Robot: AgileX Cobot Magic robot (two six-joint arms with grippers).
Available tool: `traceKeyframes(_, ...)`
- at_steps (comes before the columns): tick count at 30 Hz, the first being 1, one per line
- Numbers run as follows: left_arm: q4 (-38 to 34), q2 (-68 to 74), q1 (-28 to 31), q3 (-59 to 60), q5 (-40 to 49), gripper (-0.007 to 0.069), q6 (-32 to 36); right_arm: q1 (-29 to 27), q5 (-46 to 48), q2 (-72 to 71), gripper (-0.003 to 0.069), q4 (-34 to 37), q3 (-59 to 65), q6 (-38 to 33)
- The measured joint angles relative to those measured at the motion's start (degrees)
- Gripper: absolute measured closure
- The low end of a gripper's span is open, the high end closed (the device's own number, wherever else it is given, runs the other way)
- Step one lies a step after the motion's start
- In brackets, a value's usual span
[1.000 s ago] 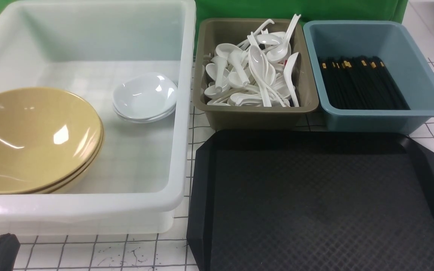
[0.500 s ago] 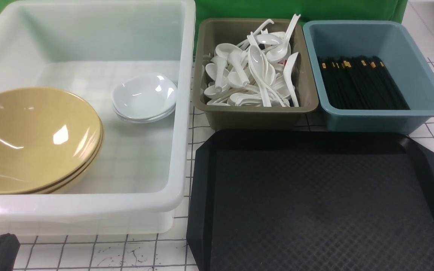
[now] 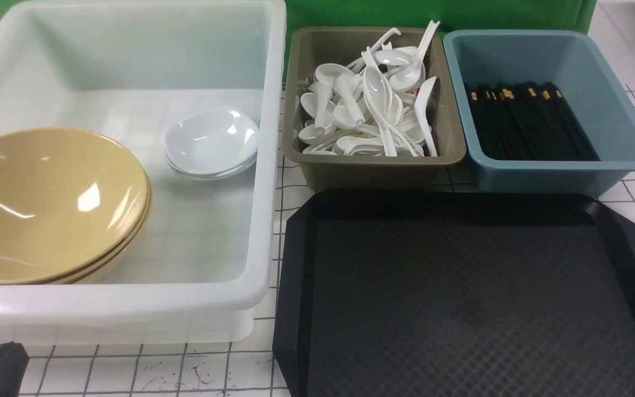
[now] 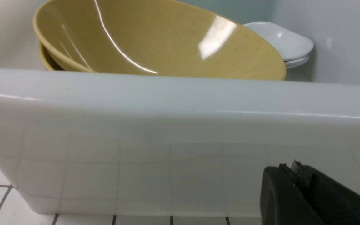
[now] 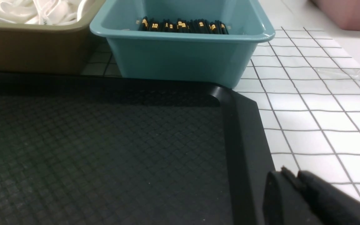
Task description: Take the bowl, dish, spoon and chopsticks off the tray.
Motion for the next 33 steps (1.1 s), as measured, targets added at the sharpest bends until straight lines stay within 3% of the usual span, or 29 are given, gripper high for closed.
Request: traceKeyframes(33, 0.0, 0.0, 0.0, 0.0, 0.0, 0.0631, 0.0, 0.0, 0.0, 0.0, 0.052, 0.0, 0.0, 0.0)
